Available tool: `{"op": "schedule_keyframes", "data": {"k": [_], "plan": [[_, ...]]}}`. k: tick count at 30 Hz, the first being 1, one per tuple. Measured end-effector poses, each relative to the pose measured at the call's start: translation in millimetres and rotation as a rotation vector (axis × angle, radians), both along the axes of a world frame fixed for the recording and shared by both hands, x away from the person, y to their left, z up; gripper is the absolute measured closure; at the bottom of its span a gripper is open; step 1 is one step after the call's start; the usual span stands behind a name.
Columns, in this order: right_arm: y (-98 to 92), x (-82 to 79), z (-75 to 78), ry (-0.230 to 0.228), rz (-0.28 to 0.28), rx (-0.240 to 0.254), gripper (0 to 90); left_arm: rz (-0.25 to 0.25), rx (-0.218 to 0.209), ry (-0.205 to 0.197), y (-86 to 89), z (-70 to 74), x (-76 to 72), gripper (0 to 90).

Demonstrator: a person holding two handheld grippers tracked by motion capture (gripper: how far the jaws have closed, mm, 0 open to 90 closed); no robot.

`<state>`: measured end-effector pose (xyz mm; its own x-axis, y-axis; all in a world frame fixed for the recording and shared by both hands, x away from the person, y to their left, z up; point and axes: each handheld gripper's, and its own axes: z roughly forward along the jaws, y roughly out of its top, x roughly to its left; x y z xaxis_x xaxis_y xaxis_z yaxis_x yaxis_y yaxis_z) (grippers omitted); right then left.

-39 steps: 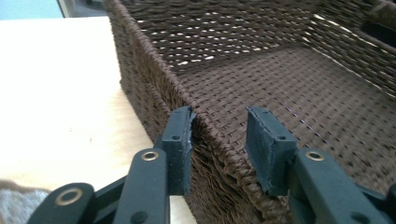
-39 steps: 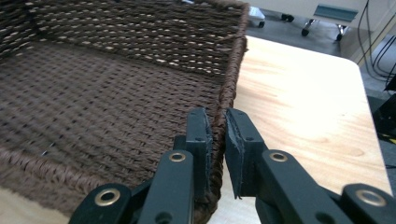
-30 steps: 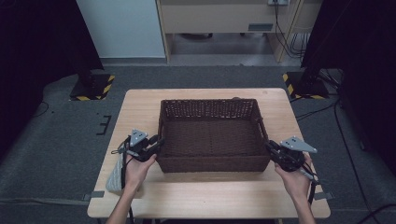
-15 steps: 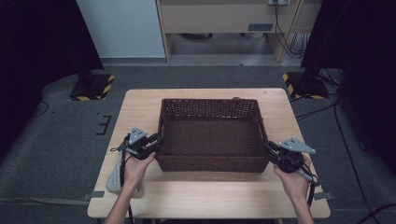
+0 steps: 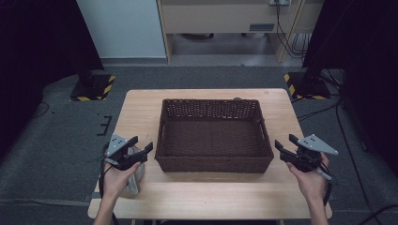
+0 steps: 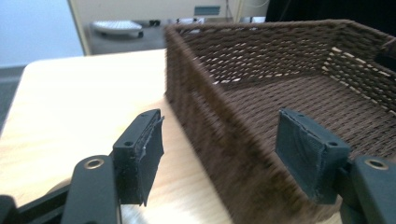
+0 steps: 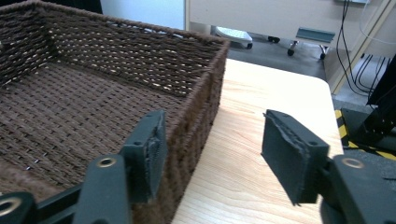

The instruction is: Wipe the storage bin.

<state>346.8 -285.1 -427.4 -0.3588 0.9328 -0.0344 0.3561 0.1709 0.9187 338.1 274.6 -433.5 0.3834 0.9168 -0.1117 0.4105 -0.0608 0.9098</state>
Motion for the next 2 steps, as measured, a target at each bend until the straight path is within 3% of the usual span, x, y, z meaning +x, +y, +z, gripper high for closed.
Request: {"op": "schedule_keyframes", "data": {"k": [2], "plan": [[-5.6, -0.5, 1.4, 0.002, -0.005, 0.01, 36.1, 0.028, -0.002, 0.02, 8.4, -3.9, -0.6, 30.0]]}}
